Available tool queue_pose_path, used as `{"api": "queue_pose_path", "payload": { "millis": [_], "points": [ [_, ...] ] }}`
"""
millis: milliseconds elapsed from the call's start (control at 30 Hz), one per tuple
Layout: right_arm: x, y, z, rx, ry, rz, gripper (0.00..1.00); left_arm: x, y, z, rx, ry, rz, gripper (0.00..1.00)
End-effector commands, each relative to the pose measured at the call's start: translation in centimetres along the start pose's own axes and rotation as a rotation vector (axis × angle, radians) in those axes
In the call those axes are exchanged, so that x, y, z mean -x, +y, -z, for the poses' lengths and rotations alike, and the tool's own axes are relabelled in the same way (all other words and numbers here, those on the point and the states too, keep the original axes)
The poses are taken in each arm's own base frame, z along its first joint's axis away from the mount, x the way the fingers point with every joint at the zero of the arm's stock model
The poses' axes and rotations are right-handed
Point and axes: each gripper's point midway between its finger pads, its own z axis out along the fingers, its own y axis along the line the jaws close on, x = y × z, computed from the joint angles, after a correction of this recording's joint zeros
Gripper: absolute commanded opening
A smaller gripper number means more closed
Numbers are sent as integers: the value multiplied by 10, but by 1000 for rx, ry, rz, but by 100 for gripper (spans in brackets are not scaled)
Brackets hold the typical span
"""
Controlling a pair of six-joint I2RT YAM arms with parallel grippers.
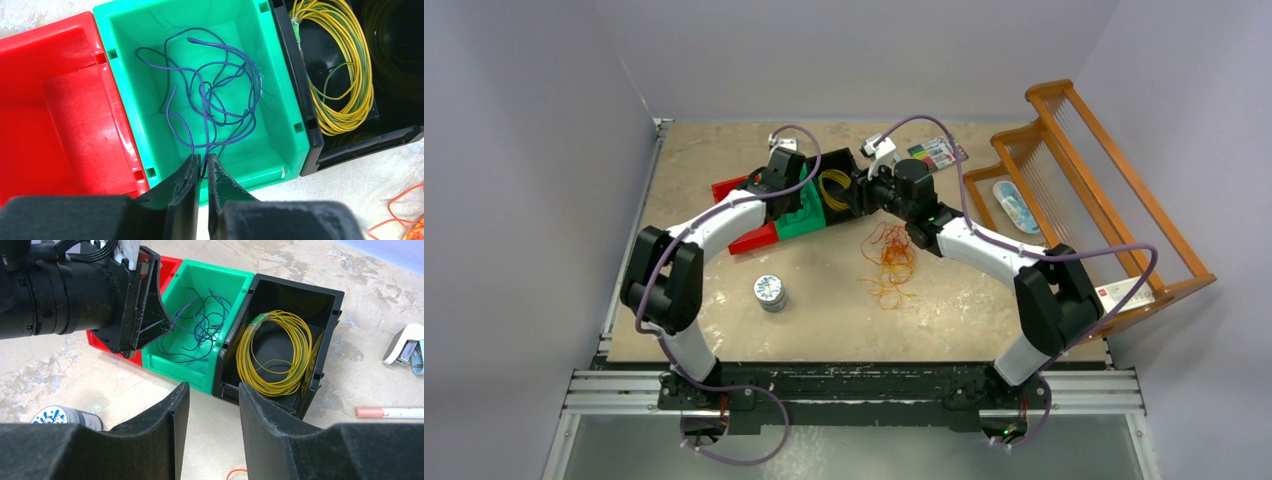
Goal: Untangle the cables
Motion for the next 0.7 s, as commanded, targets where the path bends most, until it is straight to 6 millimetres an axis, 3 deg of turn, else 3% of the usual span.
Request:
{"api": "queue_pose_path", "payload": {
  "millis": [0,67,667],
  "points": [
    [16,6,2,26,-48,3,43,14,-1,-3,22,-40,-16,5],
    [17,6,3,26,-50,3,43,15,1,-7,41,-44,-21,0],
    [14,6,2,31,-42,4,43,18,5,-50,127,-55,-49,0]
  ]
}}
